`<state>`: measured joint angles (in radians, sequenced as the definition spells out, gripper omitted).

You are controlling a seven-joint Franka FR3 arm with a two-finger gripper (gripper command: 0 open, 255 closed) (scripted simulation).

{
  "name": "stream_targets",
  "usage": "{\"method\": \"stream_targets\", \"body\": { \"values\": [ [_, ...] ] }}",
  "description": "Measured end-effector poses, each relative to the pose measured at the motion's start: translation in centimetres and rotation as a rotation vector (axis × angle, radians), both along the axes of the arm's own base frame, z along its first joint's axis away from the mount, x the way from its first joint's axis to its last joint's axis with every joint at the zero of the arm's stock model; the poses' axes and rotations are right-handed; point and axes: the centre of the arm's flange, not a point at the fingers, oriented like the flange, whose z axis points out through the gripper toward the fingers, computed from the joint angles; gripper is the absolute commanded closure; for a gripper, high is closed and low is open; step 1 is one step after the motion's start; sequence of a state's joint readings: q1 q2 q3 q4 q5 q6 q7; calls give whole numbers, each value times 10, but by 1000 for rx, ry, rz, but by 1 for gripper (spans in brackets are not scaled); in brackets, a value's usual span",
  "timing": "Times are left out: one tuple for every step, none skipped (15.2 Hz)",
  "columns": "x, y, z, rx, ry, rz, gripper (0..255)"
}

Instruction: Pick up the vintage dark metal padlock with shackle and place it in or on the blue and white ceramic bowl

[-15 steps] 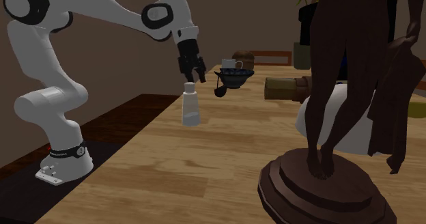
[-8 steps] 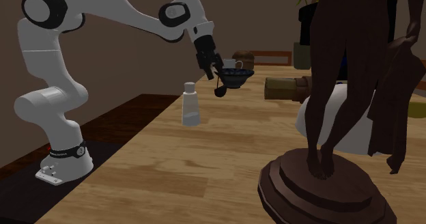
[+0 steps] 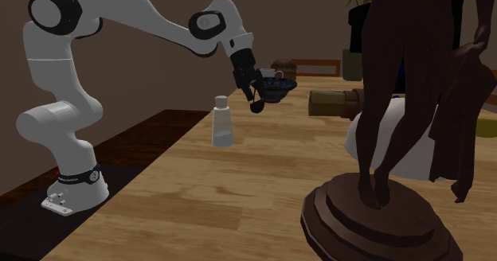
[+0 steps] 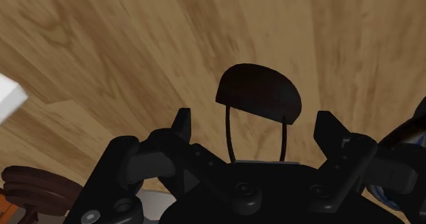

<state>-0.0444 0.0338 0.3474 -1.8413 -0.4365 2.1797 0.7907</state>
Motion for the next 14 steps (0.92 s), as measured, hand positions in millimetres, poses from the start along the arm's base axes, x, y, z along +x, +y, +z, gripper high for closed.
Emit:
{"method": "stream_targets", "body": {
  "values": [
    [0, 0, 0, 0, -1, 0, 0],
    [0, 0, 0, 0, -1, 0, 0],
    [0, 0, 0, 0, -2, -1, 0],
    [0, 0, 0, 0, -3, -1, 0],
    [-1, 0, -1, 0, -2, -1, 255],
    [0, 1, -2, 0, 0, 1, 255],
    [-1, 3, -1, 1, -1, 4, 255],
    [-1, 3, -1, 0, -2, 4, 255],
    [-1, 3, -1, 0, -3, 3, 255],
    [-1, 2, 0, 1, -6, 2, 255],
    [-1, 3, 0, 1, -6, 2, 255],
    [-1, 3, 0, 0, -6, 1, 255],
    [-1, 3, 0, 0, -7, 1, 255],
    [-1, 3, 0, 0, -8, 2, 255]
  ]
}}
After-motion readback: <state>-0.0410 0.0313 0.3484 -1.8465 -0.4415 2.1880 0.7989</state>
